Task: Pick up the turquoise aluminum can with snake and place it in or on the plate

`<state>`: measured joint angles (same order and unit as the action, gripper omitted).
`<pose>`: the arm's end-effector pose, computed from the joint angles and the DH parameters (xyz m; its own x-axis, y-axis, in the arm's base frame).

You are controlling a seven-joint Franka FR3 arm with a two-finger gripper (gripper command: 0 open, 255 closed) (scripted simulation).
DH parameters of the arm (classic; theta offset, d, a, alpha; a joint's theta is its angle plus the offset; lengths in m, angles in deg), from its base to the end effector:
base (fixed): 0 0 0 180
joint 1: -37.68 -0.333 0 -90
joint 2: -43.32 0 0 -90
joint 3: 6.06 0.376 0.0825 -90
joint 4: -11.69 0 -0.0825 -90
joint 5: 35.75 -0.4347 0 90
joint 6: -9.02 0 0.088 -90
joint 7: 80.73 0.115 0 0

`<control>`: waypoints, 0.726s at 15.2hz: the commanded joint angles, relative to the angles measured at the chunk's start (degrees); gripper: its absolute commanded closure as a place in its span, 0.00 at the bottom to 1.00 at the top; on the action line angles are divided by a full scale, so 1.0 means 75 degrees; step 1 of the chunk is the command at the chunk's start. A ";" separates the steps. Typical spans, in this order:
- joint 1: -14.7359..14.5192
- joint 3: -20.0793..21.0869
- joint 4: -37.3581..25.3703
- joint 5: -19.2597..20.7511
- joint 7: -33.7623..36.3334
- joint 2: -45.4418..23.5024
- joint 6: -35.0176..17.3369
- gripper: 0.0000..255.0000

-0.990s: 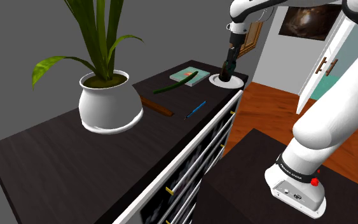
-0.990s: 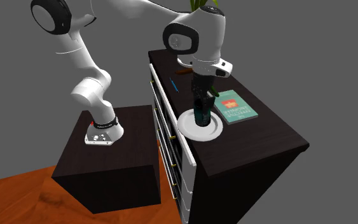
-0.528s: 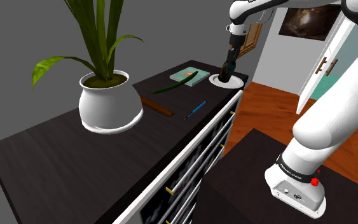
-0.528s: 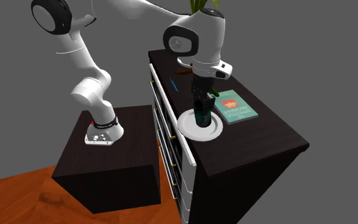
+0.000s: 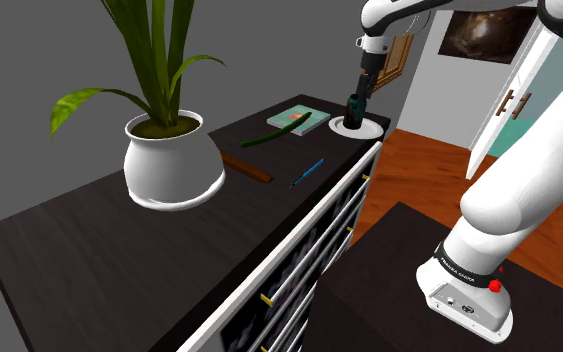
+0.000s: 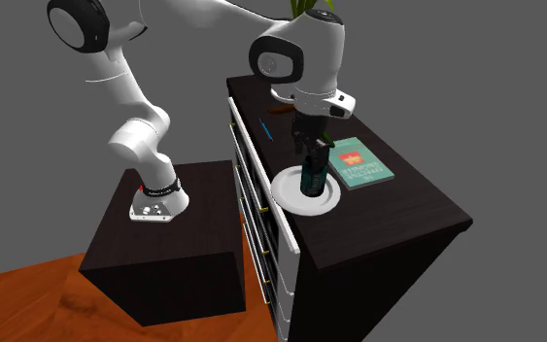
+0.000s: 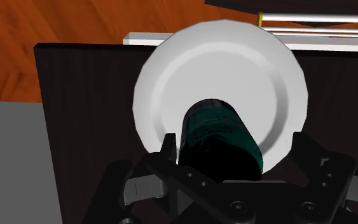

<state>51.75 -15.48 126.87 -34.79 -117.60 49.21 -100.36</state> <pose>0.5206 -0.2309 0.5341 0.9714 0.2376 0.0008 0.2376 -0.9714 -0.0006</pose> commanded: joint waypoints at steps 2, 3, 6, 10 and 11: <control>0.0001 0.0001 -0.0594 0.0007 -0.0008 0.0059 0.0654 0.00; -0.0001 0.0003 -0.0788 0.0007 -0.0007 0.0066 0.0856 0.00; 0.0000 0.0004 -0.0788 0.0007 -0.0007 0.0066 0.0855 0.00; 0.0000 0.0004 -0.0788 0.0007 -0.0008 0.0066 0.0856 0.00; 0.0000 0.0004 -0.0788 0.0007 -0.0008 0.0066 0.0856 0.00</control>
